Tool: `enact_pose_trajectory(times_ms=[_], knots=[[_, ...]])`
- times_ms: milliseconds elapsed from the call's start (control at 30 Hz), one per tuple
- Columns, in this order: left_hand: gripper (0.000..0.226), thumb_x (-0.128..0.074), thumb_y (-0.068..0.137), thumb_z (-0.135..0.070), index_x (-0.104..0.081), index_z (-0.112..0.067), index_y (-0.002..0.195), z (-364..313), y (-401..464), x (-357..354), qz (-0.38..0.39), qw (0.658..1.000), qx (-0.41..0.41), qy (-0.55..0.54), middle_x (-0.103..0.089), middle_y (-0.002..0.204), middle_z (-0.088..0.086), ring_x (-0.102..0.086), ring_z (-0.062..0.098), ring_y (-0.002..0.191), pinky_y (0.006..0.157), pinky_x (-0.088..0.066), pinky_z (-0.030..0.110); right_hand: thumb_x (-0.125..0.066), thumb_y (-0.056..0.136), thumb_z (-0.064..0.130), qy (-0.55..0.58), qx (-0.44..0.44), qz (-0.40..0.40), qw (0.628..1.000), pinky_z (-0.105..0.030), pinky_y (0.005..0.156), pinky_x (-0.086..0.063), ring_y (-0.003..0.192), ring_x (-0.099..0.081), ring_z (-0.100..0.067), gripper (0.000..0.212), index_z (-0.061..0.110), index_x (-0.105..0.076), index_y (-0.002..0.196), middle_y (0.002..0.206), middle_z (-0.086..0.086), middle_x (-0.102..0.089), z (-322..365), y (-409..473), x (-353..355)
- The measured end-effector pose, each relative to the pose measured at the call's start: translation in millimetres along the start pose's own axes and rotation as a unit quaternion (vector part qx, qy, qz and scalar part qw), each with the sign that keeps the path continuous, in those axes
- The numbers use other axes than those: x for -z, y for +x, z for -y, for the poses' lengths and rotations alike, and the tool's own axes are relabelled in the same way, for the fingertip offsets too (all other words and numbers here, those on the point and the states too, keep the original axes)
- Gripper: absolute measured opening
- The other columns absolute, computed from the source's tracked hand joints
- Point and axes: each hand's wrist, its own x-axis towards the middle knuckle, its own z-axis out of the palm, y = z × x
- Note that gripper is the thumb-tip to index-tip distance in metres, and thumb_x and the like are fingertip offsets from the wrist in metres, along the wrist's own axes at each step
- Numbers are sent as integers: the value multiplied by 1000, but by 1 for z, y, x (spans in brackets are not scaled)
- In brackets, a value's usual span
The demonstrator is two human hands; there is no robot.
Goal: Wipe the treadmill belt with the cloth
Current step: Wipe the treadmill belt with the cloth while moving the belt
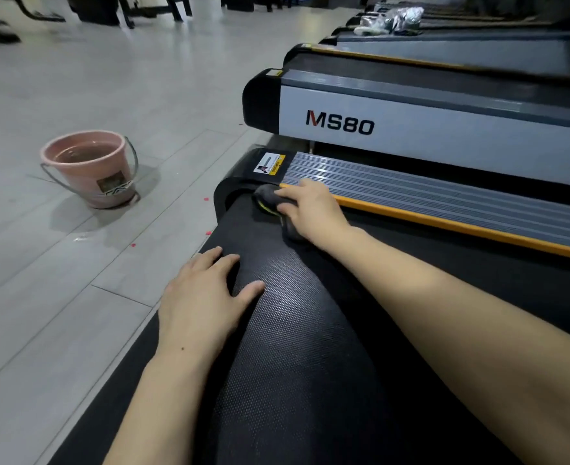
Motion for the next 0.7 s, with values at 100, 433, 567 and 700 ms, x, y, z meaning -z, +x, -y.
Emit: enact_pose_trajectory(times_ms=[100,433,567,700], knots=[[62,-60,86,-64,-56,-33,139,14,1,5,2,1000,15,-26,-41,156,-9,-39,18,142,113,-38,41,-65,91,35,11,3,-11,1000,-38,91,-45,99,-53,-32,30,31,-70,121,100,-5,-60,3,-21,8],[52,-62,90,-54,-59,-28,135,26,5,7,-12,997,38,-66,-51,145,-12,-51,17,130,103,-47,40,-62,93,35,-18,55,-3,998,-44,85,-47,98,-50,-33,29,29,-69,121,101,-7,-55,42,7,-6],[58,-59,87,-63,-55,-32,137,29,1,12,-16,996,68,-47,-53,142,-12,-54,19,127,100,-47,46,-59,94,36,-19,-2,-20,1000,-42,85,-44,98,-48,-34,27,33,-68,119,100,-8,-54,66,3,-20],[47,-61,85,-63,-61,-32,121,30,0,18,-6,996,82,-45,-61,125,-8,-59,22,114,90,-52,45,-64,88,36,70,135,-22,988,-37,75,-44,83,-48,-28,26,31,-71,113,87,-2,-52,79,-69,-10]])
